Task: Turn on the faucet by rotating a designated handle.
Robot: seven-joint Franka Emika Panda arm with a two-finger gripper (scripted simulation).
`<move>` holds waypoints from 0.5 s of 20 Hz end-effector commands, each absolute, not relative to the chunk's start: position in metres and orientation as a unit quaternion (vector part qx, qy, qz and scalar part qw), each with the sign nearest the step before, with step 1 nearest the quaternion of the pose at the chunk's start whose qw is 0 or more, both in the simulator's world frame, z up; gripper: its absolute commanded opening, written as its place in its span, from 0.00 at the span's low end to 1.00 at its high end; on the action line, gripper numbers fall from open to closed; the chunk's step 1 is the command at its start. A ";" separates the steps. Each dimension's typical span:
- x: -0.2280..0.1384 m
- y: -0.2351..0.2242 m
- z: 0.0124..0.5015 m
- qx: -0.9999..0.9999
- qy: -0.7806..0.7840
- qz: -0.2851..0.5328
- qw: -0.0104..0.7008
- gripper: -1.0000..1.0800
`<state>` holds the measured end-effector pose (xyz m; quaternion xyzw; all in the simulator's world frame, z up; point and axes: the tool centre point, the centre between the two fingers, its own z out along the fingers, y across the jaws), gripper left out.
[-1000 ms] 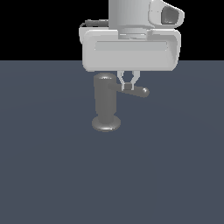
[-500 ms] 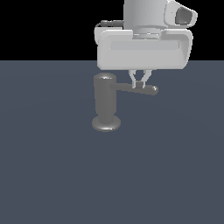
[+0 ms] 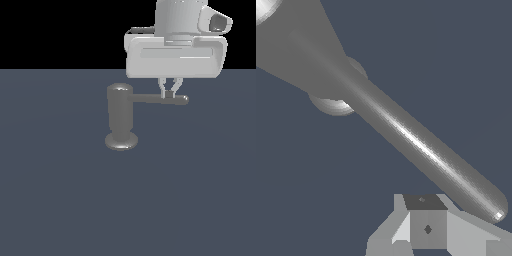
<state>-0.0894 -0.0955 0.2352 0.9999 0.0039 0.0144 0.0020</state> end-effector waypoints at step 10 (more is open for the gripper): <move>-0.056 -0.119 0.229 1.000 0.005 0.010 0.002 0.00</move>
